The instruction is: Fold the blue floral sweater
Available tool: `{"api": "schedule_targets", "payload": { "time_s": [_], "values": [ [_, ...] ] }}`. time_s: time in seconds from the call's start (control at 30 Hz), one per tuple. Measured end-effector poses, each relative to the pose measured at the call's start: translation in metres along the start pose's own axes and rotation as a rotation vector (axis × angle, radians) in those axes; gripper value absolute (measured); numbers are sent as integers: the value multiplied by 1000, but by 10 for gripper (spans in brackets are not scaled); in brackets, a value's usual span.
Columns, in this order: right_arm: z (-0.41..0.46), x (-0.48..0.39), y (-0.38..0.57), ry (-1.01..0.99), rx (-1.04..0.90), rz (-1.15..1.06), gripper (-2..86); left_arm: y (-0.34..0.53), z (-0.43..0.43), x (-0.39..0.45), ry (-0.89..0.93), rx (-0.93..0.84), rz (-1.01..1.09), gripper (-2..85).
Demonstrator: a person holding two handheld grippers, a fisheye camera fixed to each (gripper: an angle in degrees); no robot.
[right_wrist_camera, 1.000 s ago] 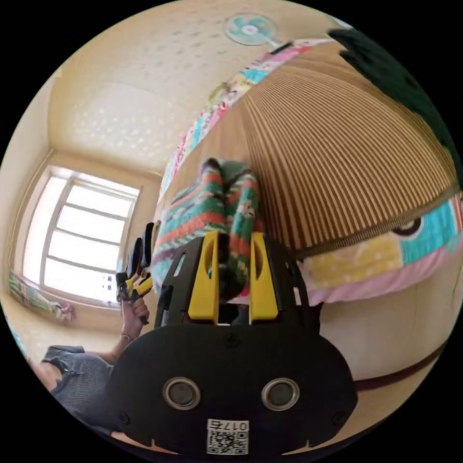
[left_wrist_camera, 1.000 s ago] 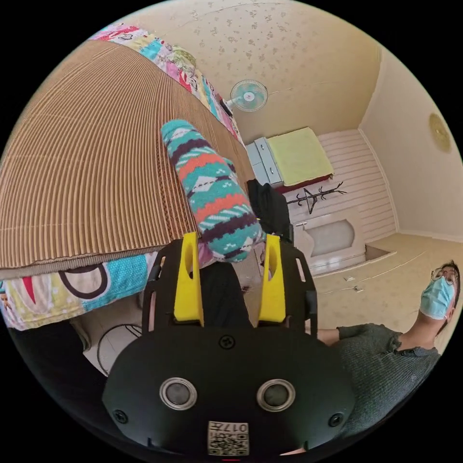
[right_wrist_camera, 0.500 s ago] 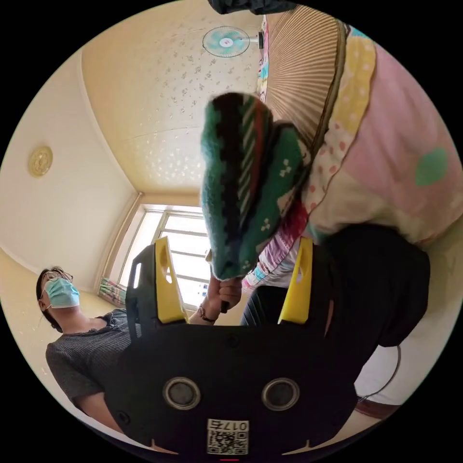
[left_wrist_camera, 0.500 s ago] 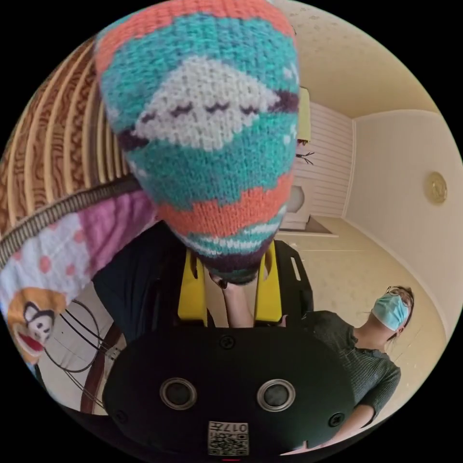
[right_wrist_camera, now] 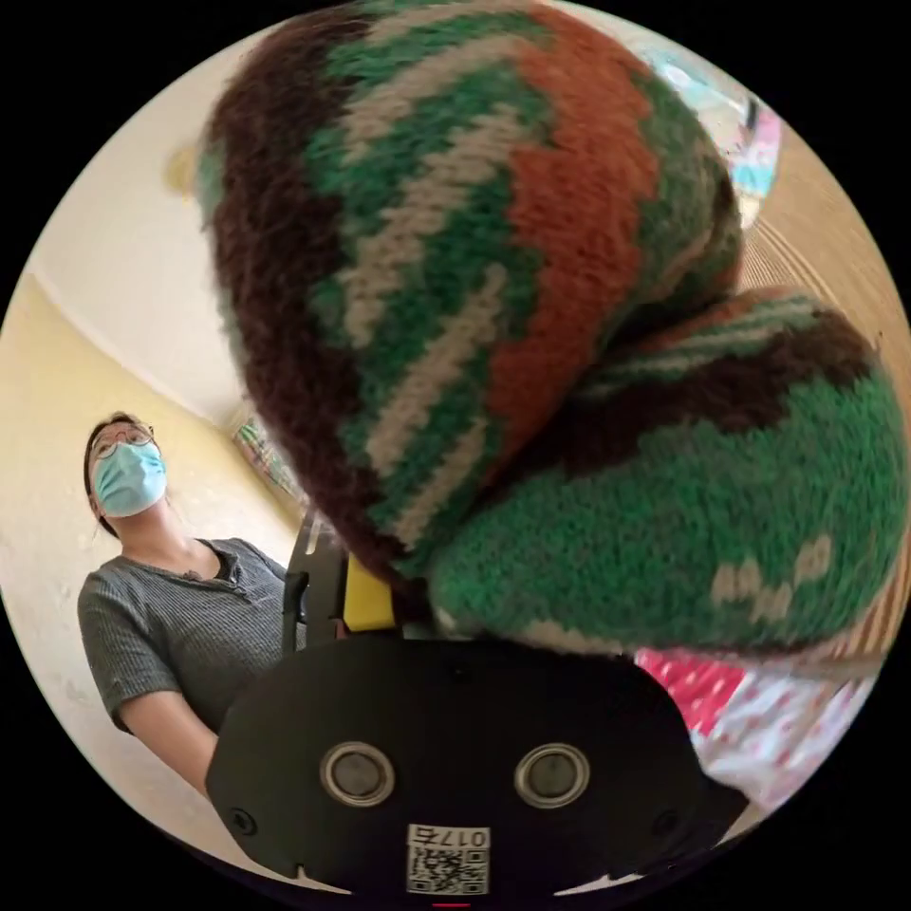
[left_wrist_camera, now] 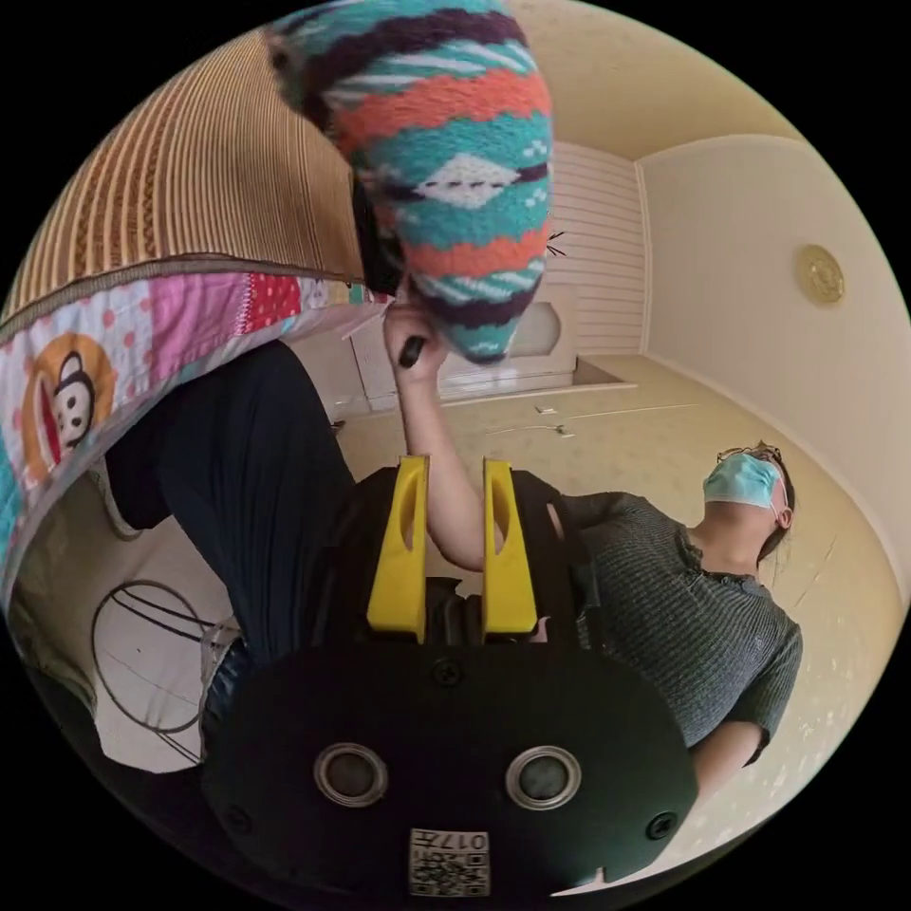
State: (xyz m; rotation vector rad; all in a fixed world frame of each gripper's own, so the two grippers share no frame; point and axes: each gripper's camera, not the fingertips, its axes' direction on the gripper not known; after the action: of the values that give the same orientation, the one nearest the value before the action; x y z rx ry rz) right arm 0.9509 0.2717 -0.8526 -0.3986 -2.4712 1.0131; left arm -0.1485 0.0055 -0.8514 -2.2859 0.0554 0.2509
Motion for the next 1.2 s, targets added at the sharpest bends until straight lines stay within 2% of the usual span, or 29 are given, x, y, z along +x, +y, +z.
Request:
{"api": "schedule_targets", "payload": {
  "time_s": [0.13,0.27,0.33,0.4,0.43,0.5,0.53,0.57,0.6,0.63,0.7,0.8,0.9,0.97,1.0,1.07,1.13,1.2],
  "values": [
    [-75,-66,-94,18,180,-214,206,14,-32,-6,22,132,-73,99],
    [-175,-130,-173,195,303,-384,195,20,-45,-9,21,206,-114,98],
    [-224,-131,-197,265,329,-381,192,17,-45,-12,-7,220,-152,98],
    [-276,-112,-208,343,368,-310,188,13,-41,-17,-10,234,-187,98],
    [-313,-86,-207,395,413,-206,187,9,-37,-21,-2,244,-211,97],
    [-365,-33,-192,486,480,61,184,0,-27,-28,12,254,-250,96],
    [-395,12,-168,559,520,340,182,-7,-20,-31,23,259,-262,95],
    [-415,40,-142,554,581,457,178,-12,-15,-32,30,261,-265,95],
    [-420,45,-132,528,626,459,176,-21,-5,-33,45,261,-268,94],
    [-422,46,-123,493,681,412,174,-31,5,-32,58,262,-264,94],
    [-412,38,-127,538,661,346,174,-44,20,-29,71,262,-247,94],
    [-382,27,-137,751,574,373,173,-62,49,-24,74,240,-227,92],
    [-352,6,-113,916,634,371,164,-68,77,-19,37,215,-215,89],
    [-321,-5,-77,1069,652,391,103,-64,94,-17,-11,186,-219,80],
    [-309,-5,-68,1143,618,412,67,-57,106,-14,-70,170,-216,65],
    [-250,6,-28,1502,434,506,22,-44,121,-8,-189,154,-216,37],
    [-196,25,6,1681,295,503,15,-26,137,3,-376,152,-225,13],
    [-139,53,36,1711,135,434,10,-16,148,18,-548,162,-222,1]
  ]
}}
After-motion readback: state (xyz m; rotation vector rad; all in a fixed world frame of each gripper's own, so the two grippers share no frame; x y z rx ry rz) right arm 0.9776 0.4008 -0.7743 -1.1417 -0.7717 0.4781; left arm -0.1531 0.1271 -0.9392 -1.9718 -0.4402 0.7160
